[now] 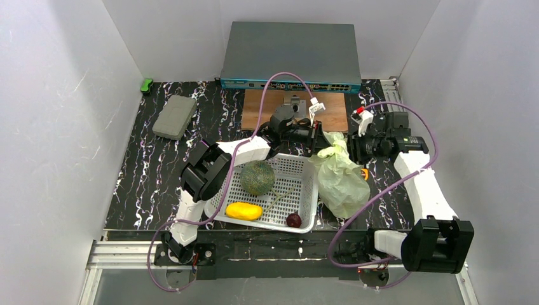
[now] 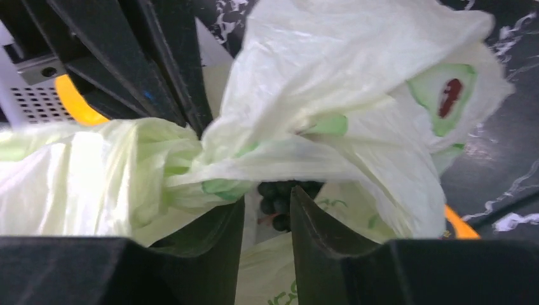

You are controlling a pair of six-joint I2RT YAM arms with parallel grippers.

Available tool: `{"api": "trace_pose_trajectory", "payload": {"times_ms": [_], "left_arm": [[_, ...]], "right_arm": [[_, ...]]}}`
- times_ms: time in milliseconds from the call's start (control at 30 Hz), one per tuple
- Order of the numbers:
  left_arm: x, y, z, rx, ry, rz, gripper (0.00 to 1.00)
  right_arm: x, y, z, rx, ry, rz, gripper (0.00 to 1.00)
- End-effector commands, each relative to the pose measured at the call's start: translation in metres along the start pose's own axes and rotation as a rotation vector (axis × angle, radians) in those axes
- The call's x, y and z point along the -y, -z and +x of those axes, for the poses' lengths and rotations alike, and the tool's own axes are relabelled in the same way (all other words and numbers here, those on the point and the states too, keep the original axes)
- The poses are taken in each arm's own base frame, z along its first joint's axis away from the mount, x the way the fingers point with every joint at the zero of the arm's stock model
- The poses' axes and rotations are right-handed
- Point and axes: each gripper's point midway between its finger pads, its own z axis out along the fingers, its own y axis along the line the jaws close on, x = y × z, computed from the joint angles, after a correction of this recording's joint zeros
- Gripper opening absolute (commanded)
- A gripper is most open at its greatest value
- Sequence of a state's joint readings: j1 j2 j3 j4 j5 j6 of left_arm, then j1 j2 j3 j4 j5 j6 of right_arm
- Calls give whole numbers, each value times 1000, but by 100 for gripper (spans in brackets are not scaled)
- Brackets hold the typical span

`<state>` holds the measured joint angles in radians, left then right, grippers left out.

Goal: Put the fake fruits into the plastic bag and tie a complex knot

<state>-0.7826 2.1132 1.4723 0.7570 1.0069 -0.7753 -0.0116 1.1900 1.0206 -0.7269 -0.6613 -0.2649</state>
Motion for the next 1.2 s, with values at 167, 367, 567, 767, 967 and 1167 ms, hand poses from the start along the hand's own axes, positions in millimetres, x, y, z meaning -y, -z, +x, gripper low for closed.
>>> {"api": "trace_pose_trajectory", "payload": {"times_ms": [167,367,567,767,967,1167], "left_arm": [[29,6,-18,13,-109,39,0],[23,29,-7,8,-40,-18,0],[40,29,-2,-19,-42,49,0],[46,9,-20,23,-18,122,0],[70,5,-44,33,-81,197,0],[68,0,-63,33,-166,221,0]], "right_arm": [[-53,-23,-22,58,44,-231,52],[-49,-16,-58,214,63,-158,52],[-57,-14,-55,249,31,-184,65],[-71,-13,-56,281,9,-259,70],[-65,-8,-69,364,48,-187,71],[-49,-2,-110,524,150,-45,72]]}}
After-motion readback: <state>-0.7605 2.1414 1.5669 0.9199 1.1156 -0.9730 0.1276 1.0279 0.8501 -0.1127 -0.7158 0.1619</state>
